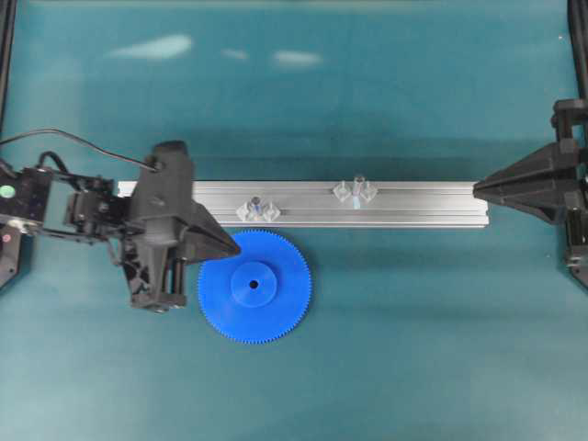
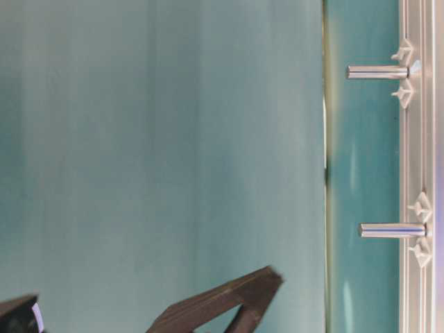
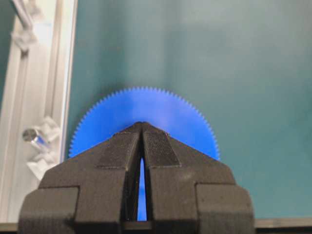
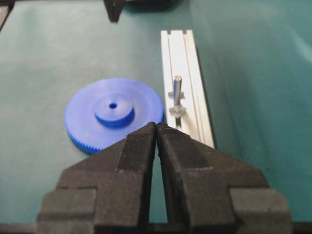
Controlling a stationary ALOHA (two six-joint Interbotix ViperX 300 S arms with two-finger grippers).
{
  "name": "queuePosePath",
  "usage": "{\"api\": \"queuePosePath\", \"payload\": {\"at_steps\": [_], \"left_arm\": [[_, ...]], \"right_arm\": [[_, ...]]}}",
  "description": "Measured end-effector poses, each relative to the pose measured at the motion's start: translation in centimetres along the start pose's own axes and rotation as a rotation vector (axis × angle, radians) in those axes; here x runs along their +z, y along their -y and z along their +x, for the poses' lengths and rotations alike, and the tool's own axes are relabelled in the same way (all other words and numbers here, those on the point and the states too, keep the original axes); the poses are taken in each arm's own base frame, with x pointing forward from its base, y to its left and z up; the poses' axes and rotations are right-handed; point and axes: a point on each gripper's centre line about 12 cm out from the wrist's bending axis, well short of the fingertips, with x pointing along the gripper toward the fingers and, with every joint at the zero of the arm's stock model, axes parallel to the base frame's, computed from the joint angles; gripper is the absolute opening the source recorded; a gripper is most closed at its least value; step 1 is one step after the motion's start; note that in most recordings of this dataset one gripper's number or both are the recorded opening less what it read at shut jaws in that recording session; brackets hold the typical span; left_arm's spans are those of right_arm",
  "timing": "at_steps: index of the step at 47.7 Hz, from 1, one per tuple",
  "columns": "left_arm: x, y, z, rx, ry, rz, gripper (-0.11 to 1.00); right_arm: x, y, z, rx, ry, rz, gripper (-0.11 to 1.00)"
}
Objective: Insert the large gear onto the shaft.
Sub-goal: 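Move the left gripper over the blue gear's hub, then lower the open left gripper around the blue gear's hub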
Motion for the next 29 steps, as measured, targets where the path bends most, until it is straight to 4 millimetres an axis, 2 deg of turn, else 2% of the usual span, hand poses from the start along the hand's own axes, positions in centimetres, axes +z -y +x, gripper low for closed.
{"api": "queuePosePath", "payload": {"at_steps": [29], "left_arm": [[-0.8,0.2,5.8,0.037,-0.286,0.001,0.02]], "right_arm": [[-0.2,0.0,-0.4,0.000,-0.005,0.005,0.16]]}}
